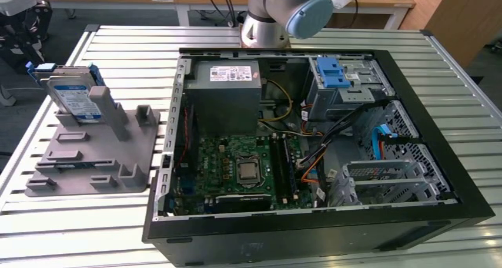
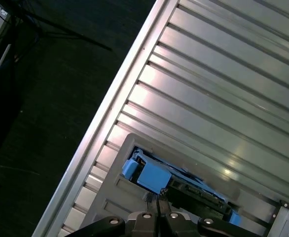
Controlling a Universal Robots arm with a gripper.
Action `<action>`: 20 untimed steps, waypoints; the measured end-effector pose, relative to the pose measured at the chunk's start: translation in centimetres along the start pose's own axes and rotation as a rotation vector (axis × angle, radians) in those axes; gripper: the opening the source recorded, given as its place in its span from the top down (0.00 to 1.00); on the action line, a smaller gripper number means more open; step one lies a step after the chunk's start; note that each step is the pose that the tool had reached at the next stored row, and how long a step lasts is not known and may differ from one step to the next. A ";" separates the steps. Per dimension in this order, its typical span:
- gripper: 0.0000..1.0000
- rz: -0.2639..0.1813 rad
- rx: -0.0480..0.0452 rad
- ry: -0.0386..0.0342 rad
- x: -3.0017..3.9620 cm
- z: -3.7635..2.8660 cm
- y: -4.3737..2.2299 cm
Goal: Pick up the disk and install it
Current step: 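Pick up the disk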
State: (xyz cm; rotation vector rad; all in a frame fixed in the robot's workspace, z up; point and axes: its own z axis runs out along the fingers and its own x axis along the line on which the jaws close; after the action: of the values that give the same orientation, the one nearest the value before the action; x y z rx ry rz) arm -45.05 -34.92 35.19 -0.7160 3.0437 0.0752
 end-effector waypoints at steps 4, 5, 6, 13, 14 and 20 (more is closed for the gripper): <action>0.85 -0.012 -0.0003 0.0006 0.00 0.00 0.00; 0.85 -0.015 -0.0003 0.0007 0.00 0.00 0.00; 0.85 -0.018 -0.0004 0.0008 0.00 0.00 0.00; 0.85 -0.037 -0.0009 0.0016 0.00 0.00 0.00; 0.85 -0.040 -0.0010 0.0017 0.00 0.00 0.00; 0.85 -0.056 -0.0014 0.0024 0.00 0.00 0.00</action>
State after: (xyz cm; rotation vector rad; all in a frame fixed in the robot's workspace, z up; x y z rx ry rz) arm -45.05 -34.92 35.19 -0.8018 3.0236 0.0758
